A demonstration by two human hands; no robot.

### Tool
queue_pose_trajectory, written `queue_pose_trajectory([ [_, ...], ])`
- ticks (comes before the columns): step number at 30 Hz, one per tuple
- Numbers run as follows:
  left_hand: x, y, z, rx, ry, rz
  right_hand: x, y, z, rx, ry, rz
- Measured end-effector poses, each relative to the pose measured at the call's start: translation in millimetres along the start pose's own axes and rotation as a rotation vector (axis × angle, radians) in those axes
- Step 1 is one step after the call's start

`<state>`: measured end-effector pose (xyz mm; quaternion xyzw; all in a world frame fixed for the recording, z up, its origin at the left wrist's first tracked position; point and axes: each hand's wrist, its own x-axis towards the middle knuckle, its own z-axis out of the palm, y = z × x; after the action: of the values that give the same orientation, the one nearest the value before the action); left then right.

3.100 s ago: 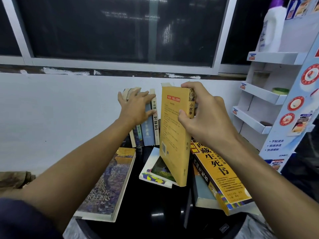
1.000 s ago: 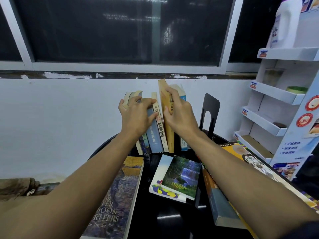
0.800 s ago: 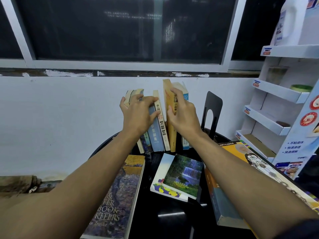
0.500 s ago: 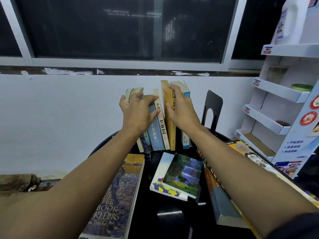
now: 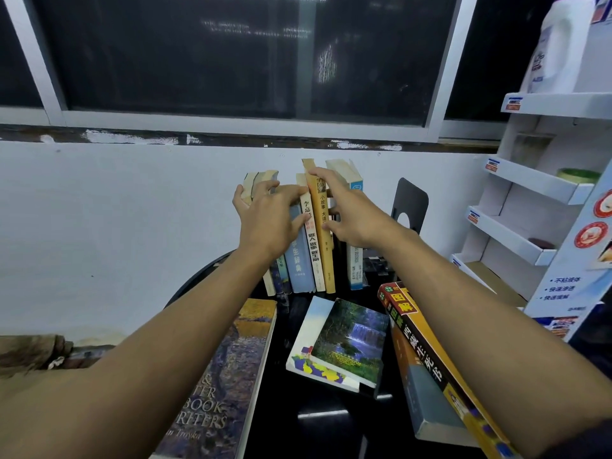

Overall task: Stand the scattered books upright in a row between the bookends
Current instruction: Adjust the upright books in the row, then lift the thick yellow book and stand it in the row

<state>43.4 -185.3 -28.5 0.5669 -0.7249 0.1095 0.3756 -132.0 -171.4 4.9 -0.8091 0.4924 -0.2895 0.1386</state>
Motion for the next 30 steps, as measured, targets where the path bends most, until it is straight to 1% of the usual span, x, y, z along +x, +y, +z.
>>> queue_pose_trajectory([
  [8,2,0,3,0.009,0.010,-0.007,4,0,10,0.007,0.068,0.008],
  [16,-1,6,-4,-0.019,-0.004,-0.018,-2,-2,10,0.021,0.049,0.020],
  [19,-1,7,-7,-0.006,-0.031,-0.030,-5,-2,8,0.023,0.032,0.012],
  [22,-2,8,-12,0.008,-0.093,-0.008,-12,-2,1,0.031,-0.003,0.002],
  [25,-8,13,-20,-0.028,-0.135,0.005,-24,1,-6,0.011,-0.013,-0.001],
  [27,-16,17,-26,-0.066,-0.114,0.005,-35,2,-13,-0.012,0.014,-0.004],
  [30,-34,25,-32,-0.135,-0.036,0.030,-56,6,-27,-0.045,0.042,-0.026],
])
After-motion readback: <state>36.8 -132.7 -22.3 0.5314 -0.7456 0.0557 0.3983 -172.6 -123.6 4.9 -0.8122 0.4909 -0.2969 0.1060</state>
